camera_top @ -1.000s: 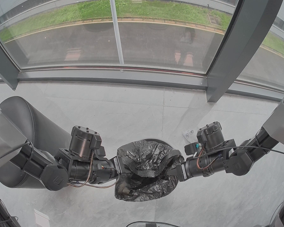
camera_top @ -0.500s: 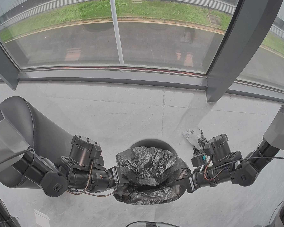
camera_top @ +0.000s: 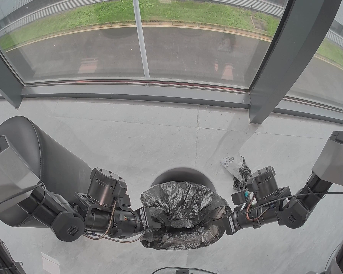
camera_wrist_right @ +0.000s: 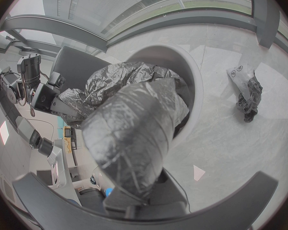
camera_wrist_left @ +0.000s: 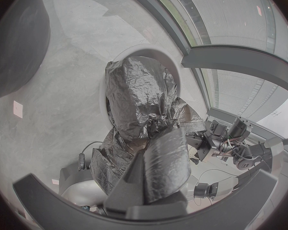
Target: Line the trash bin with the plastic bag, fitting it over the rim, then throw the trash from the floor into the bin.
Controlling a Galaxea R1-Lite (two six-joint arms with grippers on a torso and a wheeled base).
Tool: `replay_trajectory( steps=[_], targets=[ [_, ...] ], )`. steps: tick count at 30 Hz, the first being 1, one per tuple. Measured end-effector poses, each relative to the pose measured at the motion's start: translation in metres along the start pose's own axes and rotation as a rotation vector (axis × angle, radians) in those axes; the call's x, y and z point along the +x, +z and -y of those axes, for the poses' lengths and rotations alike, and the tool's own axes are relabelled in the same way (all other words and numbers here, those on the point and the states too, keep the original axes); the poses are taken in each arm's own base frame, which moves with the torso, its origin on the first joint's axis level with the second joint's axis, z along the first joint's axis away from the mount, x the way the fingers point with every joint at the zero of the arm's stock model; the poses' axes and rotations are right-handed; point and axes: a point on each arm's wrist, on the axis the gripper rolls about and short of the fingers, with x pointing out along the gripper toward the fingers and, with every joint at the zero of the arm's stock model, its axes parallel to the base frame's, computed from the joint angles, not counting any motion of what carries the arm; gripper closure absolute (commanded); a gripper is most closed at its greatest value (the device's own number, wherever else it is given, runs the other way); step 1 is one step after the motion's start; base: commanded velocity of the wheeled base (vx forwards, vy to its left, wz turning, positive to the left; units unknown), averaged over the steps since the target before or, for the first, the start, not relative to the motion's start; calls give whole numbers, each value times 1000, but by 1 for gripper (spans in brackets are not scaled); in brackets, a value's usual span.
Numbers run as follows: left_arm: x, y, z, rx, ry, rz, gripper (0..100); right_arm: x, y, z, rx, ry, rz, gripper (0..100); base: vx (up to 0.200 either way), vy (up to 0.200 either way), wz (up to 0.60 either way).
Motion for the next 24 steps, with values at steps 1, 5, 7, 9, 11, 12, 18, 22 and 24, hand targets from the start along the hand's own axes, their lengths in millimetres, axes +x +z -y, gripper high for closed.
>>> replay_trajectory(
  steps=[1, 5, 7, 9, 11, 12, 18, 22, 24],
  targets=[
    [0, -1, 0, -3, 0, -2, 100, 1, 0, 0, -4, 2, 9, 100, 0, 0, 0],
    [2, -1, 1, -5, 0, -7, 100, 6, -1, 2, -15, 0, 41, 100, 0, 0, 0],
    [3, -1, 1, -4, -1, -5, 100, 8, -2, 4, -21, -14, 61, 100, 0, 0, 0],
    [5, 0, 1, -1, -5, -2, 100, 10, -3, 5, -24, -31, 74, 100, 0, 0, 0],
    [6, 2, 2, 1, -11, 3, 100, 12, -4, 7, -28, -40, 89, 100, 0, 0, 0],
    [7, 2, 2, 3, -15, 7, 100, 12, -5, 7, -33, -42, 102, 100, 0, 0, 0],
    [9, 4, 3, 10, -31, 22, 100, 12, -12, 11, -27, -57, 107, 100, 0, 0, 0],
    [9, 4, 3, 10, -31, 23, 100, 11, -13, 14, -18, -67, 104, 0, 0, 0, 0],
    [9, 4, 3, 9, -30, 22, 100, 10, -14, 16, -13, -71, 103, 0, 0, 0, 0]
  ],
)
